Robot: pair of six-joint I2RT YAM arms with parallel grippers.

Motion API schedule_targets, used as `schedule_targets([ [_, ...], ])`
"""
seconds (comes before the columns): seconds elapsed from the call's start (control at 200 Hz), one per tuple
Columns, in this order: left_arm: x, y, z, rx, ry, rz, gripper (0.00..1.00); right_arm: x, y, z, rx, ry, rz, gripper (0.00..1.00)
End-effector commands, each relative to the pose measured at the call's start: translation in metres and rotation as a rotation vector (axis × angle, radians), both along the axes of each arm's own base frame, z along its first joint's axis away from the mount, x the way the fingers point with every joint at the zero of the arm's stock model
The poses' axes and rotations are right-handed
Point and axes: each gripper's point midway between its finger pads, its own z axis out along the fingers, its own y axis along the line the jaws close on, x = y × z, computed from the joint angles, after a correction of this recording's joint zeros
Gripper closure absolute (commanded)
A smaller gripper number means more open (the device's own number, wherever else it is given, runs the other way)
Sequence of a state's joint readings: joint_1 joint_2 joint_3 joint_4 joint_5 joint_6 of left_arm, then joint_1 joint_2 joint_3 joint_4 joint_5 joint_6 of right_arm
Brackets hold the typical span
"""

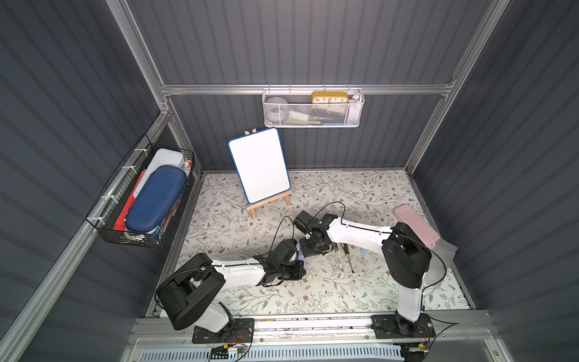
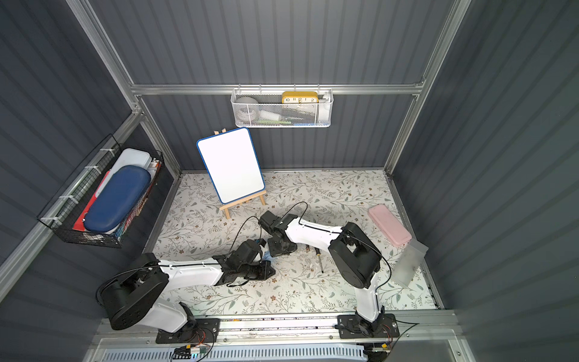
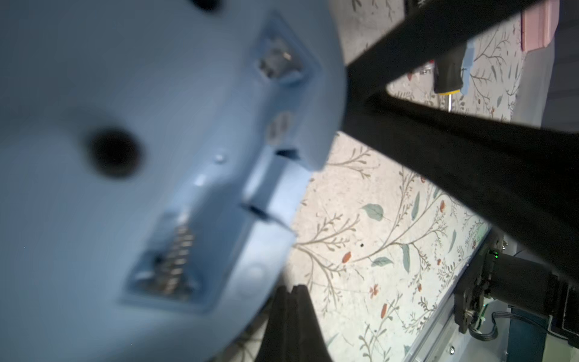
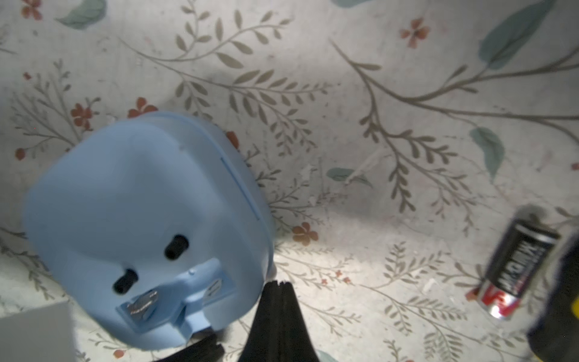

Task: Remove the battery from the alarm
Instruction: Adjust the alarm at the center of the board.

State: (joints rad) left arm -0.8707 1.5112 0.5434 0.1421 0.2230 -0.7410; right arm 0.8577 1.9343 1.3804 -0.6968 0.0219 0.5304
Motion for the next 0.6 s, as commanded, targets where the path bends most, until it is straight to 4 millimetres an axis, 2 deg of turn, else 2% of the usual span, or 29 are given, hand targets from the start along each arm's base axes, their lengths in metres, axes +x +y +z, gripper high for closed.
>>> schedule_targets([
  [0.0,0.008,-0.012,0.012,-0.045,-0.009,0.012,1.0,0.009,-0.001,0.007,-0.016,-0.03,0.007,1.0],
  [0.08,0.01,-0.007,0.019,-0.019,-0.022,0.027,1.0,0.015,-0.013,0.013,-0.041,-0.054,-0.018,1.0],
  [0.17,0.011,0.006,0.037,0.005,-0.058,0.06,1.0,0.02,-0.029,0.019,-0.053,-0.071,-0.05,1.0],
  [0.275,0.015,0.018,0.083,-0.017,-0.149,0.096,1.0,0.018,-0.048,0.018,-0.051,-0.065,-0.083,1.0],
  [0.345,0.028,0.026,0.116,-0.034,-0.234,0.127,1.0,0.013,-0.054,0.017,-0.053,-0.054,-0.085,1.0],
  [0.4,0.041,0.035,0.132,-0.025,-0.277,0.156,1.0,0.005,-0.052,0.016,-0.033,-0.023,-0.078,1.0],
  [0.465,0.064,0.05,0.132,0.019,-0.295,0.201,1.0,-0.004,-0.046,0.013,0.015,0.007,-0.081,1.0],
  [0.53,0.087,0.067,0.122,0.066,-0.29,0.247,1.0,-0.011,-0.038,0.013,0.064,0.019,-0.085,1.0],
  [0.595,0.106,0.075,0.113,0.098,-0.297,0.269,1.0,-0.018,-0.032,0.013,0.097,0.032,-0.095,1.0],
])
